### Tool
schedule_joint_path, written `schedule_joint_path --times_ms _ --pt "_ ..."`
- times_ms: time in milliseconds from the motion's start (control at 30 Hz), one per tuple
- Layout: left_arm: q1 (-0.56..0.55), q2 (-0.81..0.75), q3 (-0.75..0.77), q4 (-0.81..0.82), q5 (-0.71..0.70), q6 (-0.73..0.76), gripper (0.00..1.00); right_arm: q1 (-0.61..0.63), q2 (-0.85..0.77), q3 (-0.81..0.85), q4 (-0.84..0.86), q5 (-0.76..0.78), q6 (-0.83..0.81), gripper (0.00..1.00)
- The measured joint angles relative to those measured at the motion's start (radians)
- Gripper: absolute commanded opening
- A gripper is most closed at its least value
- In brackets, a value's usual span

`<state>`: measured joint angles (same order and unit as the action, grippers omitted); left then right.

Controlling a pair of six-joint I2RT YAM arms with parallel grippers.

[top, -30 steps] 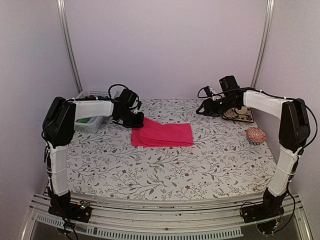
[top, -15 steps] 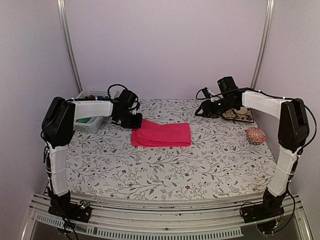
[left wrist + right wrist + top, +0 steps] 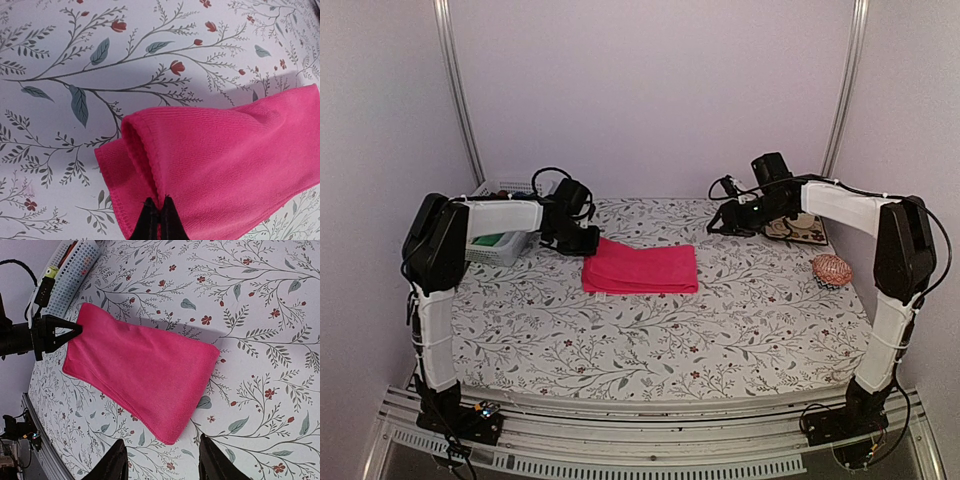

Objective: Roll the towels
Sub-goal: Adjust the towel at the center of the board.

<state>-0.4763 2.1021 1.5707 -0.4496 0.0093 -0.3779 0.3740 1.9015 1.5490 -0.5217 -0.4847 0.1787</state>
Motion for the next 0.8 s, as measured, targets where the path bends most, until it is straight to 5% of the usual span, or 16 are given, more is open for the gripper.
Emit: schedule_joint_path --times_ms 500,567,733,800 --pt "0.003 0.013 -0.029 0.002 -0.023 0.016 0.02 0.006 0.0 0.0 -0.011 0.0 -0.008 0.49" --pt "0.005 0.02 -0.035 0.002 -0.024 0.018 0.17 0.008 0.0 0.0 -0.012 0.0 -0.011 0.49" --pt "0.007 0.032 -0.046 0.001 -0.042 0.03 0.91 0.008 0.0 0.0 -0.013 0.0 -0.012 0.5" --pt "0.008 0.032 -0.046 0.001 -0.05 0.033 0.97 0.009 0.0 0.0 -0.014 0.0 -0.013 0.5"
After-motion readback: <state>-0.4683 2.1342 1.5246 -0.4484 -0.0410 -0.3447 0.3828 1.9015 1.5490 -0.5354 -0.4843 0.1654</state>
